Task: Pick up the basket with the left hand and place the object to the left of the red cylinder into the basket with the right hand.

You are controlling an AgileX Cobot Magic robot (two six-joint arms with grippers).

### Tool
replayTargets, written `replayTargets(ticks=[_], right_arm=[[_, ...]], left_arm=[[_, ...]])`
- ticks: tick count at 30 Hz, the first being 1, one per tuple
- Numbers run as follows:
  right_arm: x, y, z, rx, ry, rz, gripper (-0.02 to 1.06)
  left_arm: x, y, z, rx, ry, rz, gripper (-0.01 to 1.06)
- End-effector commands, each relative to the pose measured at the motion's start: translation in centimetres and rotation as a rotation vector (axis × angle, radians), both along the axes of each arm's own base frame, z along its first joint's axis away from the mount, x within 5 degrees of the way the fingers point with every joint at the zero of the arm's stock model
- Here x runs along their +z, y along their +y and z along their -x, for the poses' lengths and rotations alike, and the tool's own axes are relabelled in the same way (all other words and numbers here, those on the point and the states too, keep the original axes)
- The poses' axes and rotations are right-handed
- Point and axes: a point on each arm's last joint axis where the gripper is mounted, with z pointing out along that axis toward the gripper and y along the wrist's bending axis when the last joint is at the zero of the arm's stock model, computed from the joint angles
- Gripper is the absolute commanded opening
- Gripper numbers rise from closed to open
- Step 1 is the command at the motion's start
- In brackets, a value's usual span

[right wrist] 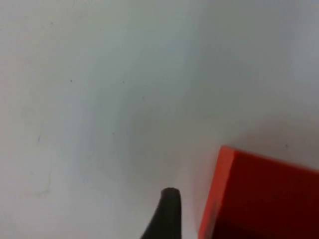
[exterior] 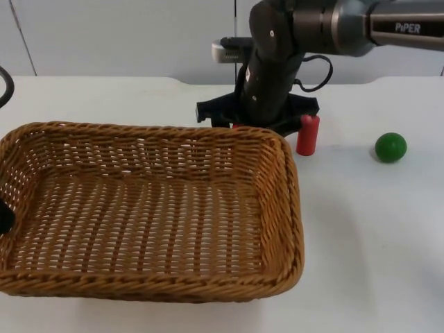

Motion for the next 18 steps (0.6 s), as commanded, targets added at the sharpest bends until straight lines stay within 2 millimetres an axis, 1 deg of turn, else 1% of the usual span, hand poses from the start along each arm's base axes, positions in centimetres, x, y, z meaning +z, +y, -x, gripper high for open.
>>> replayTargets(ticks=[1, 2, 3, 4, 5, 7, 8, 9, 10, 12, 13, 14, 15, 16, 17, 18], right_arm=[[0.0, 0.3, 0.2, 0.004, 0.002, 0.002, 0.71], [-0.1, 0.3, 0.2, 0.003, 0.005, 0.005, 0.66], [0.0, 0.3, 0.2, 0.004, 0.003, 0.008, 0.57], [0.1, 0.3, 0.2, 0.004, 0.003, 0.010, 0.43], [0.1, 0.3, 0.2, 0.004, 0.003, 0.010, 0.43], [2.2, 0.1, 0.1, 0.016, -0.028, 0.035, 0.12], [3.6, -0.1, 0.0, 0.026, -0.048, 0.047, 0.02], [5.8, -0.1, 0.1, 0.049, -0.079, 0.047, 0.00], [5.8, -0.1, 0.1, 0.049, -0.079, 0.047, 0.00], [10.0, -0.4, 0.5, 0.111, -0.124, 0.051, 0.00], [11.9, -0.6, 1.0, 0.133, -0.135, 0.051, 0.00], [14.4, -1.0, 1.7, 0.161, -0.145, 0.049, 0.00], [14.4, -1.0, 1.7, 0.161, -0.145, 0.049, 0.00], [16.1, -1.2, 2.3, 0.185, -0.152, 0.047, 0.00], [18.7, -1.8, 3.2, 0.208, -0.176, 0.046, 0.00], [20.2, -2.2, 3.8, 0.212, -0.190, 0.044, 0.00]], left_arm=[[0.3, -0.2, 0.2, 0.008, 0.005, 0.028, 0.00], [0.3, -0.2, 0.2, 0.008, 0.005, 0.028, 0.00], [0.3, -0.2, 0.2, 0.008, 0.005, 0.028, 0.00], [0.3, -0.2, 0.2, 0.007, 0.007, 0.029, 0.00], [0.3, -0.2, 0.2, 0.007, 0.007, 0.029, 0.00], [0.3, -0.2, 0.2, 0.007, 0.007, 0.029, 0.00], [0.3, -0.2, 0.2, 0.007, 0.007, 0.029, 0.00], [0.3, -0.2, 0.2, 0.007, 0.007, 0.029, 0.00], [0.3, -0.2, 0.2, 0.007, 0.007, 0.029, 0.00], [0.3, -0.2, 0.2, 0.007, 0.007, 0.029, 0.00], [0.3, -0.2, 0.2, 0.007, 0.007, 0.029, 0.00], [0.3, -0.2, 0.2, 0.007, 0.007, 0.029, 0.00], [0.3, -0.2, 0.2, 0.007, 0.007, 0.029, 0.00], [0.3, -0.2, 0.2, 0.007, 0.007, 0.029, 0.00], [0.3, -0.2, 0.2, 0.007, 0.007, 0.029, 0.00], [0.4, -0.2, 0.2, 0.006, 0.008, 0.030, 0.00]])
